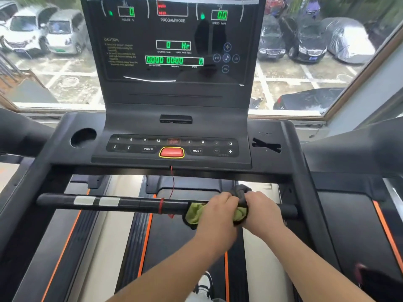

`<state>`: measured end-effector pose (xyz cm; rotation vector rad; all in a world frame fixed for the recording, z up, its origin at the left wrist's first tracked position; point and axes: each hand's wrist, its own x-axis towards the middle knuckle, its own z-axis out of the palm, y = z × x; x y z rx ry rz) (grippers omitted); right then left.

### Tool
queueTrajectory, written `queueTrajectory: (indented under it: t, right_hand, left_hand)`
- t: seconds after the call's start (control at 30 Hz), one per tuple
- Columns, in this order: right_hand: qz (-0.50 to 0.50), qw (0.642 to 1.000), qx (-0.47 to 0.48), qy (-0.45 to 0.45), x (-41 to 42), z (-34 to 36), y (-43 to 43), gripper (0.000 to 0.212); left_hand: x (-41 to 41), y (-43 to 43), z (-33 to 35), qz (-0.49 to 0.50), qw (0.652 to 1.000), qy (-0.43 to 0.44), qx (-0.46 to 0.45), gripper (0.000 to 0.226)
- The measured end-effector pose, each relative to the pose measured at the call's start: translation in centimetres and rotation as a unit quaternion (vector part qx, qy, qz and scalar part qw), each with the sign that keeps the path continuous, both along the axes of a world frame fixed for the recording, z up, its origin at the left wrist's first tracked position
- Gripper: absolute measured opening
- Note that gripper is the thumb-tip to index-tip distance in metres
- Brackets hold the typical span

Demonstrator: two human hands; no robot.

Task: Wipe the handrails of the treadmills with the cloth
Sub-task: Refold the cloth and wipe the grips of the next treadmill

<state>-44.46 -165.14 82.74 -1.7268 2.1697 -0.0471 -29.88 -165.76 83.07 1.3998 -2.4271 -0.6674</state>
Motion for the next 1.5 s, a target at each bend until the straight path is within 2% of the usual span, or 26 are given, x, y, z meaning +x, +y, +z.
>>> queueTrajectory:
  t: [0.07, 0.13, 0.2, 0.23, 0.27, 0.3, 0.33, 0.4, 0.43, 0.47, 0.6, 0.7, 0.83, 0.93, 1.07, 1.17, 1.23, 1.33, 1.4, 1.43, 1.5]
  right_hand:
    - [0.019, 1.000, -0.008, 0.008, 0.1, -0.3, -0.1, 0.022]
    - [0.036, 0.999, -0.009, 0.004, 0.2, -0.1, -0.3, 0.022]
    - [0.049, 0.998, 0.003, 0.025, 0.2, 0.2, -0.5, 0.028]
    - [0.058, 0.997, 0.009, 0.044, 0.3, 0.5, -0.7, 0.028]
    - [0.066, 0.996, 0.018, 0.063, 0.6, 0.7, -0.9, 0.027]
    - [0.073, 0.994, 0.024, 0.074, 1.1, 0.8, -1.1, 0.024]
    - [0.079, 0.994, 0.020, 0.074, 1.8, 0.9, -1.3, 0.023]
    - [0.097, 0.994, 0.011, 0.042, 3.3, 1.0, -1.5, 0.026]
    - [0.108, 0.994, 0.012, 0.027, 4.2, 0.9, -1.5, 0.027]
    - [0.118, 0.993, 0.016, 0.019, 5.0, 0.8, -1.6, 0.025]
    - [0.098, 0.995, 0.023, 0.011, 5.9, 0.7, -2.1, 0.021]
    - [0.078, 0.996, 0.032, -0.021, 5.3, 0.7, -2.0, 0.031]
    - [0.074, 0.997, 0.009, -0.025, 5.2, 0.9, -1.5, 0.043]
    - [0.072, 0.997, 0.004, -0.014, 5.3, 1.0, -1.1, 0.040]
    - [0.081, 0.997, -0.012, -0.003, 5.6, 0.9, -1.0, 0.037]
    - [0.095, 0.995, -0.001, -0.022, 5.0, 0.8, -0.9, 0.040]
    - [0.102, 0.994, 0.007, -0.036, 3.6, 0.9, -0.3, 0.051]
    - [0.086, 0.996, 0.008, -0.005, -0.2, 0.9, 0.8, 0.069]
    - [0.053, 0.998, 0.022, 0.022, -2.5, 1.0, 1.3, 0.071]
    - [0.041, 0.998, 0.032, 0.034, -3.4, 1.0, 1.5, 0.066]
    - [0.030, 0.998, 0.043, 0.041, -4.2, 1.0, 1.7, 0.044]
  left_hand:
    - [3.4, 0.6, -1.2, -0.047, 0.998, 0.008, -0.029, 0.051]
    - [7.8, 1.9, -2.7, -0.030, 0.999, -0.025, -0.020, 0.052]
    - [11.5, 4.0, -3.7, 0.100, 0.990, -0.030, 0.093, 0.033]
    - [12.8, 4.8, -4.3, 0.205, 0.966, -0.003, 0.159, 0.021]
    - [13.7, 5.1, -5.1, 0.327, 0.912, 0.061, 0.239, 0.014]
    - [14.3, 5.0, -5.4, 0.443, 0.824, 0.157, 0.316, 0.015]
    - [15.0, 4.5, -5.9, 0.518, 0.725, 0.274, 0.362, 0.024]
    - [15.9, 3.7, -6.6, 0.579, 0.543, 0.457, 0.400, 0.041]
    - [15.6, 3.0, -6.3, 0.577, 0.483, 0.519, 0.406, 0.038]
    - [15.1, 2.3, -5.7, 0.566, 0.443, 0.562, 0.409, 0.034]
    - [9.8, 0.5, -3.5, 0.513, 0.385, 0.631, 0.436, 0.031]
    - [5.7, 1.3, -3.5, 0.506, 0.398, 0.586, 0.492, 0.033]
    - [3.9, 2.1, -3.0, 0.434, 0.403, 0.566, 0.573, 0.029]
    - [6.2, 1.7, -3.5, 0.477, 0.409, 0.576, 0.522, 0.025]
    - [8.9, 0.9, -5.6, 0.552, 0.378, 0.605, 0.432, 0.049]
    - [6.3, 1.2, -4.7, 0.536, 0.404, 0.581, 0.461, 0.040]
    - [4.7, 1.5, -3.1, 0.509, 0.414, 0.571, 0.494, 0.031]
    - [5.9, 1.8, -0.2, 0.485, 0.467, 0.532, 0.513, 0.016]
    - [8.0, 1.5, 2.2, 0.459, 0.525, 0.505, 0.508, 0.012]
    - [8.8, 1.0, 3.8, 0.443, 0.567, 0.489, 0.494, 0.012]
    - [9.7, -0.8, 6.7, 0.406, 0.685, 0.438, 0.416, 0.010]
